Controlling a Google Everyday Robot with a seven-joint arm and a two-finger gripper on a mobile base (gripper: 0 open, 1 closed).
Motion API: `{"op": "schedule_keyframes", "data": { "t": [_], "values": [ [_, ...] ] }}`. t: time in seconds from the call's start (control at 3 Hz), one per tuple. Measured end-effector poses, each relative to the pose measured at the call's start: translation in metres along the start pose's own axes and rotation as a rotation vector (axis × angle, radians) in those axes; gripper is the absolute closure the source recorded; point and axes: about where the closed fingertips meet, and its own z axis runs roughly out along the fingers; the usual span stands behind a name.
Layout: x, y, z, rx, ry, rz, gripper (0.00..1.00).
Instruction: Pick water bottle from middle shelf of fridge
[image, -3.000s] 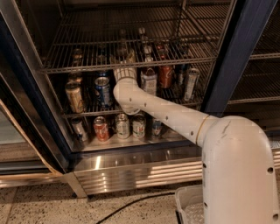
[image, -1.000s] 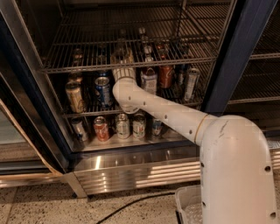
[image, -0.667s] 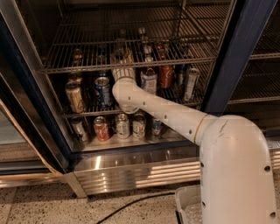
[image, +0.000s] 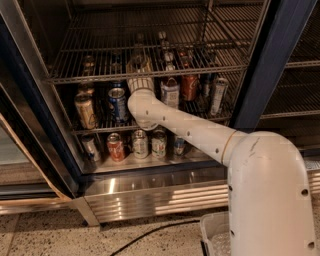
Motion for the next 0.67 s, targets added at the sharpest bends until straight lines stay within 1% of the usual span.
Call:
{"op": "schedule_keyframes", "data": {
  "t": [0.33, 0.67],
  "values": [
    [-0.002, -0.002, -0.006, 0.008, 0.001, 0.014, 1.0],
    [-0.015, -0.001, -0.031, -0.003, -0.029, 0.046, 1.0]
  ]
}}
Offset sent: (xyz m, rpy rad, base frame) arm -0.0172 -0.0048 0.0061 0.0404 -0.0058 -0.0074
